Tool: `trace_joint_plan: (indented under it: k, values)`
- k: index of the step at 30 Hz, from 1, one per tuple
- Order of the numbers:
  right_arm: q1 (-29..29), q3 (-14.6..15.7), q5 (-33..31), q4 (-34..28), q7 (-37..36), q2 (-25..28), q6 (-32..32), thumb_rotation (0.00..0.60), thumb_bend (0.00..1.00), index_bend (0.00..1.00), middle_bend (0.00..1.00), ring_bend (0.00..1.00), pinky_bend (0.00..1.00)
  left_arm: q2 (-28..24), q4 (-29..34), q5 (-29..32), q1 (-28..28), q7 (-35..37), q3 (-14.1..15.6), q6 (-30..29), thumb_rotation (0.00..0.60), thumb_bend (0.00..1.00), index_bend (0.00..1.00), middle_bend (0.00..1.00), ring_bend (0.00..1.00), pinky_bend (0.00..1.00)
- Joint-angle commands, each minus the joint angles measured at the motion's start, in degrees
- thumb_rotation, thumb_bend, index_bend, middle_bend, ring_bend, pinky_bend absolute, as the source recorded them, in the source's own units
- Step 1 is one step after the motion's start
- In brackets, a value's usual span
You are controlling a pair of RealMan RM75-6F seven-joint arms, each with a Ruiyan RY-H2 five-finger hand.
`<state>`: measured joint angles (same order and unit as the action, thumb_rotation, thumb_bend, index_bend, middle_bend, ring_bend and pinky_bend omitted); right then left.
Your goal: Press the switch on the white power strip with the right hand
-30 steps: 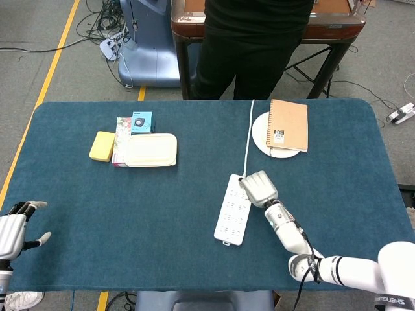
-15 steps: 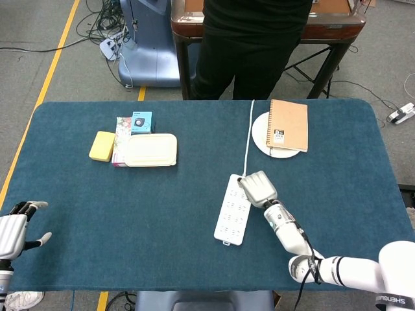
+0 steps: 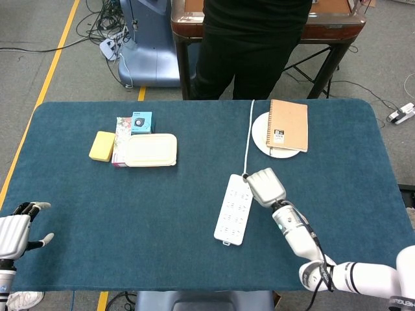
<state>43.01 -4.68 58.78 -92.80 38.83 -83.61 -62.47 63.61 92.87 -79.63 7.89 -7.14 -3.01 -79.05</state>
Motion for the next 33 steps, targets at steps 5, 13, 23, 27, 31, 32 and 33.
trace_joint_plan:
  k: [5,13,23,27,31,32,33]
  values:
    - [-8.45,5.5,12.98,-7.99,-6.87,10.42,-10.36,0.6,0.36,0.4,0.56,0.68,0.74,0.26,-0.13,-1.91,-0.09,1.69,0.22,-1.09,0.6,0.13,0.36,0.34,0.25,0.54]
    - [-19.38,11.03,25.43,-7.09,-16.19,16.28,-23.36,0.6,0.29,0.4,0.47,0.44,0.31,0.43,0.23,-4.96,0.15,4.46,1.21,-1.35,0.6,0.13,0.36,0.34,0.25,0.54]
    - [-30.95,11.45,26.92,3.1,-26.83,15.47,-33.64,0.6,0.29,0.4,0.44,0.43,0.31,2.06,-0.9,-7.62,0.8,4.43,2.44,-0.81,0.6,0.13,0.36,0.34,0.25,0.54]
    - [-33.18,10.04,24.08,5.52,-29.27,15.17,-33.05,0.6,0.21,0.4,0.42,0.39,0.03,2.26,-0.9,-7.5,0.75,4.16,2.47,-0.9,0.6,0.13,0.36,0.34,0.25,0.54]
    - [-34.2,8.85,24.3,4.28,-30.24,16.41,-33.06,0.6,0.02,0.4,0.39,0.31,0.0,2.35,-1.05,-7.5,0.81,4.14,2.34,-1.07,0.6,0.13,0.36,0.34,0.25,0.54]
    - [-34.37,8.76,24.63,3.94,-31.15,16.59,-32.95,0.6,0.01,0.4,0.39,0.31,0.0,2.33,-1.04,-7.55,0.82,4.08,2.32,-1.15,0.6,0.13,0.36,0.34,0.25,0.54]
    - [-34.39,8.83,25.38,3.8,-32.33,16.89,-32.68,0.6,0.0,0.4,0.38,0.3,0.0,2.32,-1.02,-7.63,0.81,4.02,2.31,-1.26,0.6,0.13,0.36,0.34,0.25,0.54]
